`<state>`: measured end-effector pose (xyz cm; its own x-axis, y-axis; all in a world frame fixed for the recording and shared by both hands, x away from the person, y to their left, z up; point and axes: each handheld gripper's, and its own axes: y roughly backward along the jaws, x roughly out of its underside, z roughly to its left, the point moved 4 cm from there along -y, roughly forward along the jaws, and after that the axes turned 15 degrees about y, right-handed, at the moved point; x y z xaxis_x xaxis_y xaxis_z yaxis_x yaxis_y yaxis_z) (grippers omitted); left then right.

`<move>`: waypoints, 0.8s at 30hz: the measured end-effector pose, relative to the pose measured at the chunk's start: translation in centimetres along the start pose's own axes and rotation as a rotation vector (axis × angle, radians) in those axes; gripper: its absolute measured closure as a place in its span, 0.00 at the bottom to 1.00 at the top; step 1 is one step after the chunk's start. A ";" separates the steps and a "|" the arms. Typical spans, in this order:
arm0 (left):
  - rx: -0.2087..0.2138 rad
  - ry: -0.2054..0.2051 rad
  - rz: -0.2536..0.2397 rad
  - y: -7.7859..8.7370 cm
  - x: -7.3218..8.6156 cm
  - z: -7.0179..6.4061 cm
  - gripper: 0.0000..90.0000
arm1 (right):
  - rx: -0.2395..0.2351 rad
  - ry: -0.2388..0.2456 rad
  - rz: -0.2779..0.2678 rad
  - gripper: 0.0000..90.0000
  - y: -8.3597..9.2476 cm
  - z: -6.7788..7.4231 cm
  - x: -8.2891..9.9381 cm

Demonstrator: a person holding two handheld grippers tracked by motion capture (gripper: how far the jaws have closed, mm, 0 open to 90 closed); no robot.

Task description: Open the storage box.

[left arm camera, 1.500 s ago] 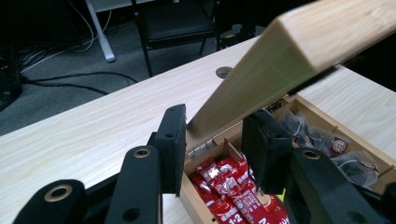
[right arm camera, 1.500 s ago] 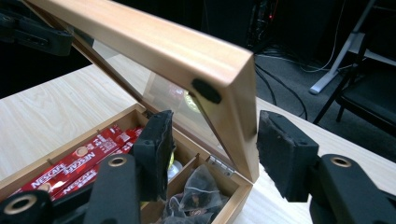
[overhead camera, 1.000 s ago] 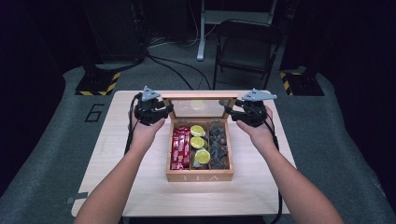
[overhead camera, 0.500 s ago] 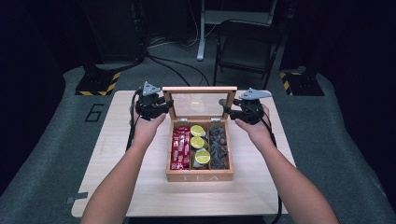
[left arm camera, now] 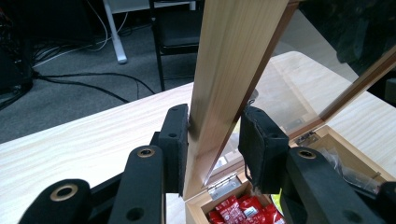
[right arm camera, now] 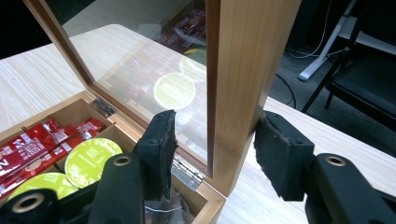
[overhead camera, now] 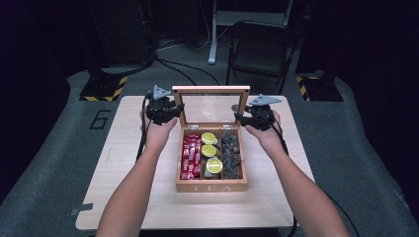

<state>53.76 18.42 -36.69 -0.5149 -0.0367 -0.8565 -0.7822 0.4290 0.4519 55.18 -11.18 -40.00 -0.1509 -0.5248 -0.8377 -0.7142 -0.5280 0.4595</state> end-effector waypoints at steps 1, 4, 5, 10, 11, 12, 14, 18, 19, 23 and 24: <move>0.001 0.001 0.001 -0.1 0.0 0.0 0.70 | -0.004 -0.001 0.004 0.53 -0.2 0.0 0.1; 0.001 0.005 -0.004 -0.2 0.0 0.1 0.70 | -0.010 0.007 0.008 0.53 -0.7 -0.1 0.4; 0.001 0.006 -0.003 -0.2 0.0 0.1 0.70 | -0.009 -0.005 0.011 0.53 -0.9 -0.1 0.4; -0.001 0.008 -0.007 -0.3 0.0 0.1 0.70 | -0.012 -0.002 0.013 0.58 -1.6 -0.2 0.7; -0.002 0.009 -0.008 -0.4 0.0 0.1 0.70 | -0.011 -0.016 0.007 0.59 -1.7 -0.2 0.7; -0.003 0.007 -0.008 -0.4 0.0 0.1 0.70 | -0.011 -0.020 0.011 0.60 -1.7 -0.3 0.7; -0.004 0.009 -0.007 -0.4 0.0 0.1 0.70 | -0.019 -0.042 0.008 0.61 -1.8 -0.5 0.8; -0.007 0.013 -0.012 -0.6 0.0 0.1 0.69 | -0.013 -0.052 0.017 0.63 -2.1 -0.4 0.9; -0.008 0.011 -0.012 -0.6 0.0 0.1 0.69 | -0.009 -0.047 0.019 0.64 -2.1 -0.5 0.9; -0.001 0.010 -0.016 -0.7 0.1 0.1 0.66 | -0.011 -0.052 0.023 0.65 -2.2 -0.4 1.0; -0.002 0.010 -0.016 -0.7 0.1 0.0 0.65 | -0.012 -0.049 0.023 0.66 -2.2 -0.5 1.0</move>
<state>54.31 18.13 -37.08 -0.5053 -0.0525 -0.8613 -0.7911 0.4268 0.4381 56.94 -10.87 -41.76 -0.2007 -0.5043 -0.8399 -0.7022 -0.5238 0.4823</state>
